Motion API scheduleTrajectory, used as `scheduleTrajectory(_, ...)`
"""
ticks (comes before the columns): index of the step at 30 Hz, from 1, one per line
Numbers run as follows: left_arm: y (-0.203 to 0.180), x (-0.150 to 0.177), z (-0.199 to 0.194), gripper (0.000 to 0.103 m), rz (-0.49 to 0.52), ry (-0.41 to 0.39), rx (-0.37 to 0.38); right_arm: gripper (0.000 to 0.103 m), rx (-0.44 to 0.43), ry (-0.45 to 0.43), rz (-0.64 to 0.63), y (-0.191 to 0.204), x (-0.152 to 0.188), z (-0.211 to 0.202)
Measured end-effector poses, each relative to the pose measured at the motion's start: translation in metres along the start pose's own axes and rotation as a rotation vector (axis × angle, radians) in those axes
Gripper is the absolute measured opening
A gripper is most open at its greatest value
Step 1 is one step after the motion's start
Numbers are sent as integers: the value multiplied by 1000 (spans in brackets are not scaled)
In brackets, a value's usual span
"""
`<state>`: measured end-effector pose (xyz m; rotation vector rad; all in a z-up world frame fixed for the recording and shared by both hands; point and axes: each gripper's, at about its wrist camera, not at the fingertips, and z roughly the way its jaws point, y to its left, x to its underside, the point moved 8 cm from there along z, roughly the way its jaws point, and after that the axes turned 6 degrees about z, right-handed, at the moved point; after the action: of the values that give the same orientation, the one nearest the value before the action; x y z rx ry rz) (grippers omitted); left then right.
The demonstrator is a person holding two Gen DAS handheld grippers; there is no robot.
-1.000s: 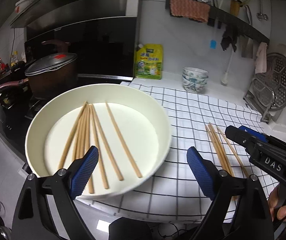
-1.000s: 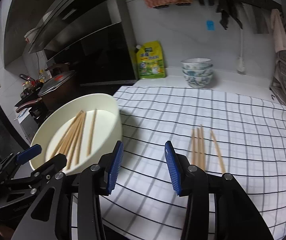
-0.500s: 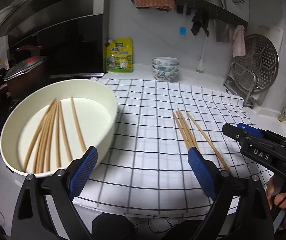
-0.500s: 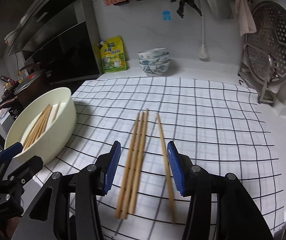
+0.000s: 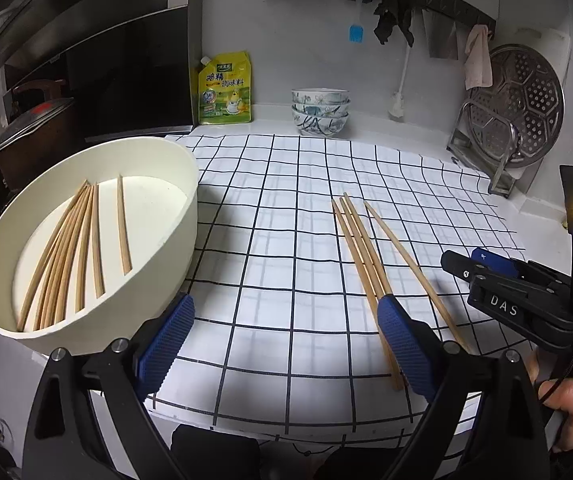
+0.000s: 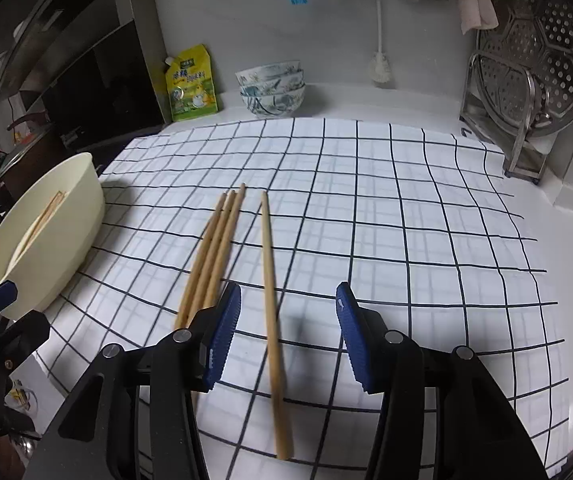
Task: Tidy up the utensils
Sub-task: 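Lower the left tool onto the bundle while the right tool grasps a loose chopstick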
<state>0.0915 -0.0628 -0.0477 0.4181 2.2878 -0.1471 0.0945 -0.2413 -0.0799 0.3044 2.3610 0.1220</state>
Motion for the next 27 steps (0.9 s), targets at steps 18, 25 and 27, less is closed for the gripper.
scheduleTrajectory(18,-15,10,38,92,-21,79,-9,46,53,98,-110,0,17,39)
scheduleTrajectory(25,-25,6,56,92,-8,91,-22,15,61,98,-123,0,18,40)
scheduleTrajectory(27,-30,5,64,92,-4,104,-18,10,54,99,-101,-5,17,39)
